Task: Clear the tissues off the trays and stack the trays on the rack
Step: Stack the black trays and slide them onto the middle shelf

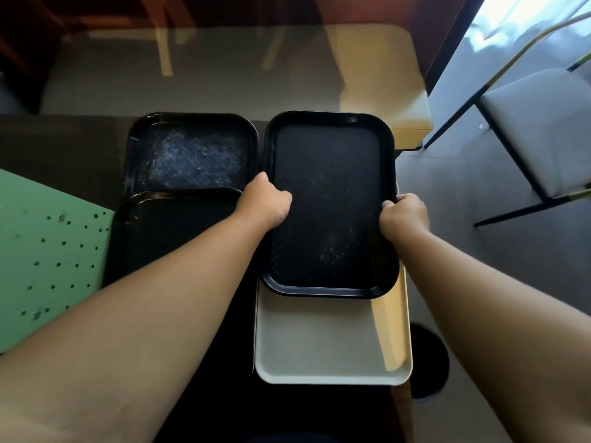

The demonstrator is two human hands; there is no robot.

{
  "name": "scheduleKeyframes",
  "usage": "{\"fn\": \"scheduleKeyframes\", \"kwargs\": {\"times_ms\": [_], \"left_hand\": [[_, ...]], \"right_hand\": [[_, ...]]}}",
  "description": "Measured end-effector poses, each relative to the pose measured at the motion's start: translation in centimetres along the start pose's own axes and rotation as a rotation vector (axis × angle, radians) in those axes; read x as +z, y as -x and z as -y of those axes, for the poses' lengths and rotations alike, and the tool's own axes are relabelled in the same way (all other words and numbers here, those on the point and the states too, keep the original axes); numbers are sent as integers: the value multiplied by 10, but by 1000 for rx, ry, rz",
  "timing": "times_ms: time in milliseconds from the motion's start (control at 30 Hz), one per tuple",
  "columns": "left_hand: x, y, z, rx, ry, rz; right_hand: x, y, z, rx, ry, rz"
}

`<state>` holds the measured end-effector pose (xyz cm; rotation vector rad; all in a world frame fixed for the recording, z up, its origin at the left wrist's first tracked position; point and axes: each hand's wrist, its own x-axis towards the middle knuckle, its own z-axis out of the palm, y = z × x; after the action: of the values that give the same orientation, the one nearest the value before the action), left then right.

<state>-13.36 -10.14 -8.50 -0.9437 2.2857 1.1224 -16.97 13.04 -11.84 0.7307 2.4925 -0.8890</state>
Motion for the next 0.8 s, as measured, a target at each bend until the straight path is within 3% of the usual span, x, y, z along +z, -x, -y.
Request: {"fn": "scheduleKeyframes", "kwargs": {"times_ms": [133,400,600,800], "left_hand": [[-10,3,3,-20,94,92],[-41,16,16,47,88,-79],[-66,41,64,-75,210,-122],[-99,60,138,-260,137,-270]], "right_hand": [[-16,3,4,-9,-129,44],[-40,39,7,-99,-312,-17],[16,109,8,-23,-397,92],[100,182,7,93,-411,203]]}}
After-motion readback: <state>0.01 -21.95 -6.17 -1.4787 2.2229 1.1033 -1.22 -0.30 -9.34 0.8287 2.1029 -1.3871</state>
